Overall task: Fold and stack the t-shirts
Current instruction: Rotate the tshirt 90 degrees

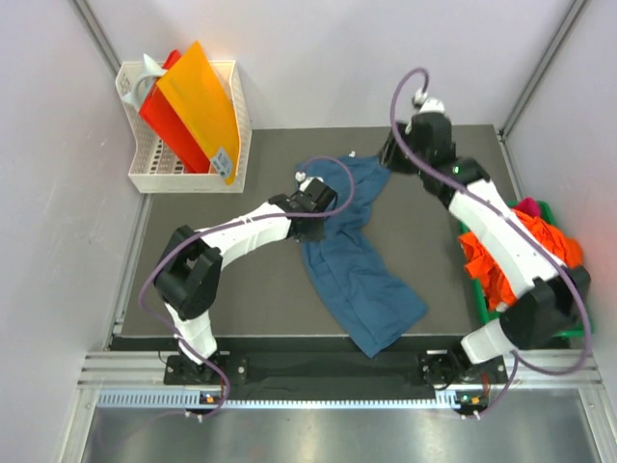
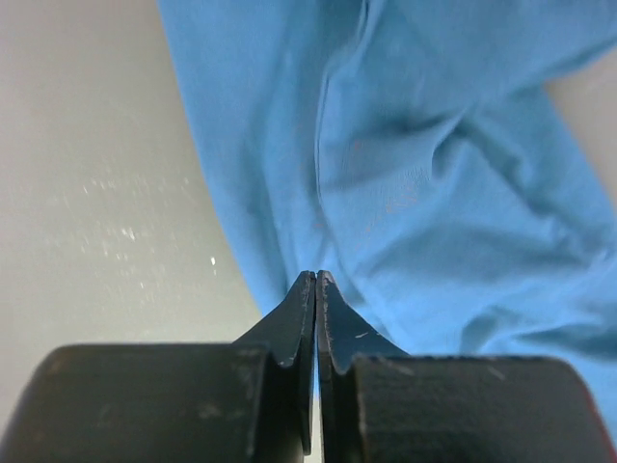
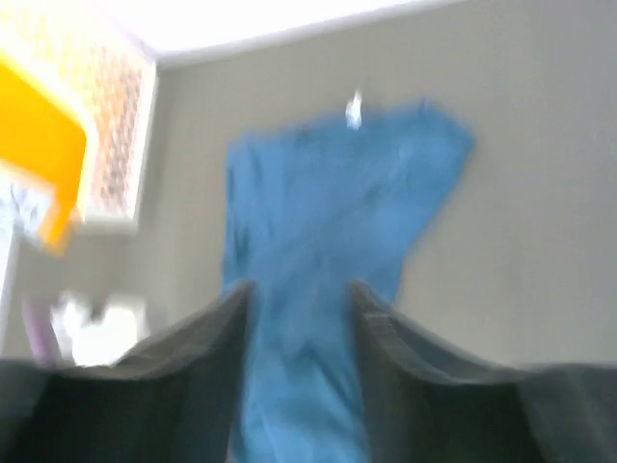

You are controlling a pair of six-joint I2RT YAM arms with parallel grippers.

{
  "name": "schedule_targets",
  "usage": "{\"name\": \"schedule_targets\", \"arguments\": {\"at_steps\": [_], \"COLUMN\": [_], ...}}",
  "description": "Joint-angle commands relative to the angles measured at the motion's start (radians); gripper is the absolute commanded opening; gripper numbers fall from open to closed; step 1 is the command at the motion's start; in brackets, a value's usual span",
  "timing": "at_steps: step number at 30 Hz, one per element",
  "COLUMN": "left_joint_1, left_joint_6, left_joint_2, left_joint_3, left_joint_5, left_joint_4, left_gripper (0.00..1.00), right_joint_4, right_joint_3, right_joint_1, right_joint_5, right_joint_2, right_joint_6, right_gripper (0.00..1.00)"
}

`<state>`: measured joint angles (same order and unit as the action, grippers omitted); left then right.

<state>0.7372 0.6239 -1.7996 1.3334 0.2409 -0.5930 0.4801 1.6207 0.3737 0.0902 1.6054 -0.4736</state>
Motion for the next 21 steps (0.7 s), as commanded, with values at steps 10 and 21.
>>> {"name": "schedule_targets", "arguments": {"at_steps": [10, 21], "left_joint_1": [0.104, 0.312], "left_joint_6": [0.002, 0.059], "left_joint_2": [0.060, 0.134], "left_joint_3": [-0.054, -0.189], "left_joint_5": [-0.066, -0.121], "left_joint_4": [0.165, 0.208], "left_gripper": [0.00, 0.01], "right_joint_4": [0.103, 0.126], "right_joint_3": [-0.685, -0.875], "right_joint_1": [0.290, 0.450], "right_joint_5": [0.223, 0.232], "right_joint_2": [-0.455, -0.519], "right_joint_6": [-0.155, -0.298], "right_gripper": [0.04, 0.07]}}
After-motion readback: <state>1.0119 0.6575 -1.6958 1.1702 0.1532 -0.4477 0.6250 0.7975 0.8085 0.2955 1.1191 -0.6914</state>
